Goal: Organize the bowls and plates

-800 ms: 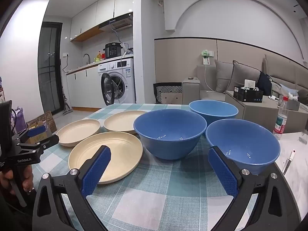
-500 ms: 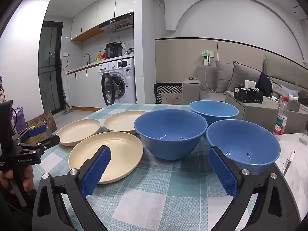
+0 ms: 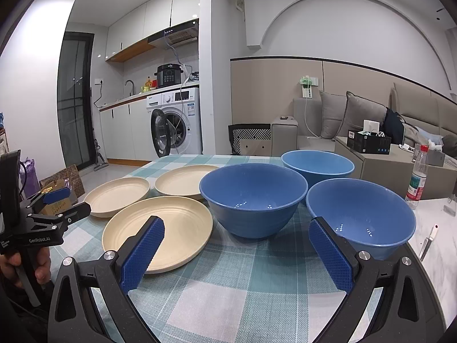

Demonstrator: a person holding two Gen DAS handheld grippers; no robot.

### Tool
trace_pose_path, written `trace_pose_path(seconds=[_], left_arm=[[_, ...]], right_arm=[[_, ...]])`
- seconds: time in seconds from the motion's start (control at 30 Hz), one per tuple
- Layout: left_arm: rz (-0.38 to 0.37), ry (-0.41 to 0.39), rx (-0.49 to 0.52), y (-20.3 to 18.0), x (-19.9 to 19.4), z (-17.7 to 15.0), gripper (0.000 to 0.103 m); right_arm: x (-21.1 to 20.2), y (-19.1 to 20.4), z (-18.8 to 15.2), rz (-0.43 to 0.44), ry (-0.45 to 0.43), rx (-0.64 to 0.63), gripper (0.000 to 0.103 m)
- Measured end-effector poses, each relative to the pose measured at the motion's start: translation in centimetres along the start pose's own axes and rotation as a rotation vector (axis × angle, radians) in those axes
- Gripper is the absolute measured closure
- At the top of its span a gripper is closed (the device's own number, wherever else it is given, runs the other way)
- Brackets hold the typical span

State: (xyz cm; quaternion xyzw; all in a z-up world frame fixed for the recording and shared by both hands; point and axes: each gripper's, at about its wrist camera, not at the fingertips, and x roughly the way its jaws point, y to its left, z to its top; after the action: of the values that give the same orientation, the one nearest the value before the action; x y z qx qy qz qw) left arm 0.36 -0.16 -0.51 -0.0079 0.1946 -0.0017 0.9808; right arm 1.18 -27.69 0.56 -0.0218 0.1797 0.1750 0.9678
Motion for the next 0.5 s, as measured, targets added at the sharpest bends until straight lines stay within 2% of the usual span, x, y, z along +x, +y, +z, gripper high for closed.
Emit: trace_pose_path(seconds=[0.5], left_arm=[[0.004, 0.002, -0.002, 0.06, 0.10, -0.27, 0.000]], right_arm=[[-0.03, 0.10, -0.28, 0.000, -0.002, -0.005, 0.000]])
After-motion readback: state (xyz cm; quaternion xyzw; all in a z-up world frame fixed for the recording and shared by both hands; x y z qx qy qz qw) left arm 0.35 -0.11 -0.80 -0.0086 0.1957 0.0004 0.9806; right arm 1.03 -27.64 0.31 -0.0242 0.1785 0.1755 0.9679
